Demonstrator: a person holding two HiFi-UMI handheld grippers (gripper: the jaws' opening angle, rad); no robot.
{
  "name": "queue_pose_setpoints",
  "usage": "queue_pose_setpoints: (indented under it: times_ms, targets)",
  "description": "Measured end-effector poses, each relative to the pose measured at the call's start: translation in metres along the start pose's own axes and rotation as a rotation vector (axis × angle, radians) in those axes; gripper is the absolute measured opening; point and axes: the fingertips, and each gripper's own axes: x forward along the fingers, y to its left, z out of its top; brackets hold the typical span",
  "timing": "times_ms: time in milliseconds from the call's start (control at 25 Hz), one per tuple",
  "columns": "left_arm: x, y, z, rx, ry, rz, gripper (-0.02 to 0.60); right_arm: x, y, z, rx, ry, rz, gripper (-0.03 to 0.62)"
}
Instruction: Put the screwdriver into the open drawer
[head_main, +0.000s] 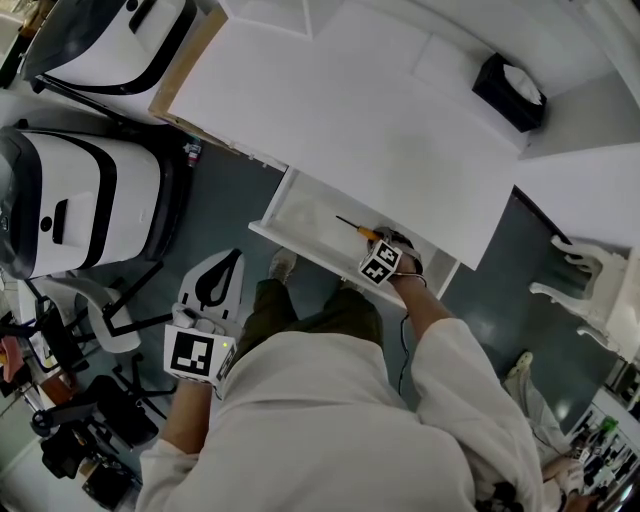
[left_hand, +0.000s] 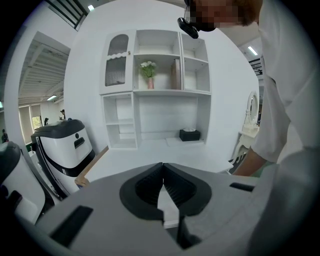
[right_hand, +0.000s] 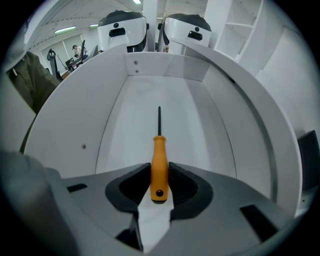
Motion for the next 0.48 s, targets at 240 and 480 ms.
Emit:
queue_pose_setpoints:
  times_ms: [240,480]
  targets:
    - [-0.0001,0.0003,-0.0014,-0.005,0.004,0.000,0.005,0.0020,0.0002,-0.0007,0.018,0.006,0.016,0.121]
    - [0.0018,-0.0002,0.0022,-0.002,-0.005,-0.010,0.005,-0.0065,-0.0026,0.0034,0.027,-0.015,0.013,0.146]
